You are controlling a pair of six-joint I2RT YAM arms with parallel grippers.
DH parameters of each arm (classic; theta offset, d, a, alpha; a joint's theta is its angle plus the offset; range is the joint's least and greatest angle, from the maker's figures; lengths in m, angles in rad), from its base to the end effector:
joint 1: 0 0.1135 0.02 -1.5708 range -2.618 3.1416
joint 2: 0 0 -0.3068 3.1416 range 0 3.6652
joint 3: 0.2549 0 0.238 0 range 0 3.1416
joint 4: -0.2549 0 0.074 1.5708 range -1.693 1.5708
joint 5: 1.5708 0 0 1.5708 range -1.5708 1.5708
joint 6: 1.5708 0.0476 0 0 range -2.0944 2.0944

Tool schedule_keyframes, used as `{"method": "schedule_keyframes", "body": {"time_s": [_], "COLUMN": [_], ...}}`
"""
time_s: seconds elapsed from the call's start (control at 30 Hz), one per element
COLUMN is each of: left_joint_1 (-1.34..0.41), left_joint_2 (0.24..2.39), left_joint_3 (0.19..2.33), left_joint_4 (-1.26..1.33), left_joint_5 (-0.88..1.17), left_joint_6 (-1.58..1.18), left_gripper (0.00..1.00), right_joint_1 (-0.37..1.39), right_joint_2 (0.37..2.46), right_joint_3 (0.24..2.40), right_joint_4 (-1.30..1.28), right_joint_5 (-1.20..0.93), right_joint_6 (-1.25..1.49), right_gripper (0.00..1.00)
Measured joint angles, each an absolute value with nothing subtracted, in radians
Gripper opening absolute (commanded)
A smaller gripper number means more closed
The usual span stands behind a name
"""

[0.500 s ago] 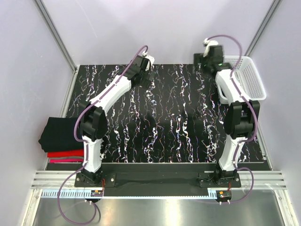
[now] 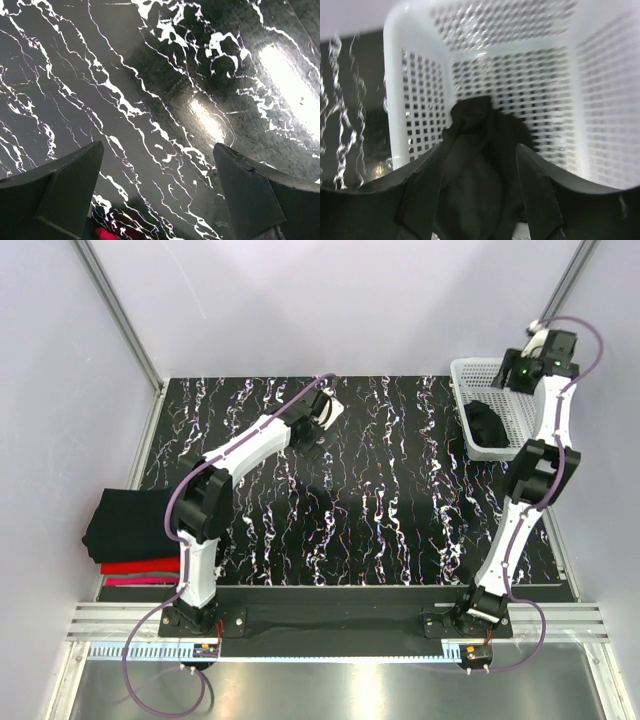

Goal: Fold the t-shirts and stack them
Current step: Grab the tshirt from the pile, then move the tshirt to the center of the board

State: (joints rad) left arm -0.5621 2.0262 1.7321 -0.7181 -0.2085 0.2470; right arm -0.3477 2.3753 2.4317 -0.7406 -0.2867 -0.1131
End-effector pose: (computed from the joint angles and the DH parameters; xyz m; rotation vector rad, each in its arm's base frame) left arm 0.3916 -0.2350 0.2775 0.9352 2.3789 0.1490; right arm 0.5314 -0.1783 0.3235 0.1086 2.2204 0.0712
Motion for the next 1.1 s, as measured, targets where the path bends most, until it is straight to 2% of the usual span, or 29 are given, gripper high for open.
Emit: {"method": "schedule_keyframes", "body": {"time_s": [0.1, 0.27, 0.3, 0.4, 0.43, 0.47, 0.53, 0.8, 1.1], "left_joint_1": [-0.563, -0.561, -0.561, -0.561, -0.561, -0.561, -0.561, -0.559, -0.495], "left_joint_2": [2.02, 2.018, 2.018, 2.018, 2.018, 2.018, 2.018, 2.018, 2.016], "left_joint_3": [1.724, 1.725, 1.726, 1.732, 1.736, 1.74, 1.747, 1.767, 1.832], "left_joint_4": [-0.72, -0.719, -0.719, -0.72, -0.72, -0.72, -0.719, -0.72, -0.717], "left_joint_5": [-0.209, -0.21, -0.21, -0.21, -0.211, -0.213, -0.215, -0.232, -0.22], "left_joint_6": [0.259, 0.265, 0.265, 0.268, 0.27, 0.272, 0.275, 0.294, 0.279], "left_gripper": [0.99, 0.99, 0.99, 0.99, 0.99, 0.99, 0.99, 0.99, 0.99], "right_joint_1": [-0.337, -0.321, -0.319, -0.321, -0.321, -0.322, -0.323, -0.323, -0.262], "right_joint_2": [2.485, 2.525, 2.525, 2.524, 2.524, 2.524, 2.524, 2.481, 2.026], "right_joint_3": [2.484, 2.464, 2.464, 2.465, 2.465, 2.465, 2.468, 2.621, 2.606], "right_joint_4": [-0.846, -0.951, -0.955, -0.96, -0.966, -0.968, -0.97, -0.984, -0.753], "right_joint_5": [-0.389, -0.469, -0.479, -0.5, -0.505, -0.509, -0.515, -0.51, -0.556], "right_joint_6": [-0.125, -0.136, -0.139, -0.147, -0.15, -0.15, -0.155, -0.232, -0.346], "right_gripper": [0.64, 0.61, 0.49, 0.25, 0.14, 0.07, 0.0, 0.0, 0.0]}}
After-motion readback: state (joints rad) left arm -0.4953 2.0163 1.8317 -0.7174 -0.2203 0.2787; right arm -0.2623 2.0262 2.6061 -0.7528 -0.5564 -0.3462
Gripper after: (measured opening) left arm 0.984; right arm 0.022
